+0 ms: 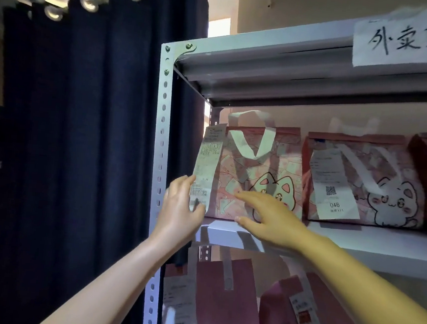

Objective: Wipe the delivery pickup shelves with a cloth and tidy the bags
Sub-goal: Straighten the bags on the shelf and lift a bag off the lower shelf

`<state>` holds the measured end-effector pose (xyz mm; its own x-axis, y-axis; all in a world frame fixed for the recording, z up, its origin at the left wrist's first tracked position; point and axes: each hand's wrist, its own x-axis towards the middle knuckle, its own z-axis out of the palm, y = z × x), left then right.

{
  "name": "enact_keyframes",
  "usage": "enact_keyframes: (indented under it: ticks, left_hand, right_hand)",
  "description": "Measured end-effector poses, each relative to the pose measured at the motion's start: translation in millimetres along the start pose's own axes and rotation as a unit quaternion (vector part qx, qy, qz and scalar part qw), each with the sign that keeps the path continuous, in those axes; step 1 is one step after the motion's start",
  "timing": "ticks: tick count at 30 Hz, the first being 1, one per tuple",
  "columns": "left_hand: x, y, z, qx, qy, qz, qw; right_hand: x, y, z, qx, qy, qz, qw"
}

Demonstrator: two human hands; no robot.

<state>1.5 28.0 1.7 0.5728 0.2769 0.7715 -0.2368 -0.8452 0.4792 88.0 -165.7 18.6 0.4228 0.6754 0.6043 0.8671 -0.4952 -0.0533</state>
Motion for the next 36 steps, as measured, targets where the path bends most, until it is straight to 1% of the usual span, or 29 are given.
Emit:
enact_keyframes:
  ticks: [1,3,5,8,11,14,19,21,23,25,29,32,36]
  left_hand:
    - [1,5,2,0.018,0.008,0.029,0.999]
    - [5,18,10,0.027,-0.001,0.078,0.997]
    - [7,35,23,0.000,-0.033,0.112,0.993]
    - [7,62,49,-0.054,-0.089,0.128,0.986]
    - [8,87,79,-0.128,-0.139,0.104,0.976]
    - [12,113,107,-0.203,-0.162,0.072,0.963]
    - [28,143,150,-0.206,-0.249,-0.033,0.946]
    - [36,153,164,-0.197,-0.264,-0.064,0.942]
    - [41,163,176,-0.179,-0.257,-0.087,0.946]
    - [45,167,187,-0.154,-0.239,-0.105,0.953]
    - [47,169,204,-0.129,-0.176,-0.133,0.967]
    - [43,167,206,-0.122,-0.128,-0.137,0.975]
    - [38,159,205,-0.128,-0.124,-0.124,0.976]
  right_hand:
    - [-4,3,-3,-0.005,0.006,0.007,1.000]
    - [-15,10,-12,-0.014,0.021,0.034,0.999]
    - [-30,18,-22,-0.020,0.039,0.070,0.997]
    - [-56,34,-39,-0.022,0.065,0.123,0.990]
    - [-80,51,-59,-0.029,0.067,0.167,0.983]
    - [-100,70,-80,-0.035,0.059,0.206,0.976]
    - [-116,105,-109,0.020,0.053,0.236,0.970]
    - [-115,119,-115,0.048,0.039,0.248,0.967]
    - [-112,132,-118,0.080,0.020,0.265,0.961]
    - [-109,144,-119,0.089,0.004,0.270,0.959]
    - [-106,157,-118,0.088,-0.041,0.254,0.962]
    - [-110,161,-118,0.083,-0.056,0.229,0.968]
    - [-119,167,-122,0.094,-0.063,0.197,0.974]
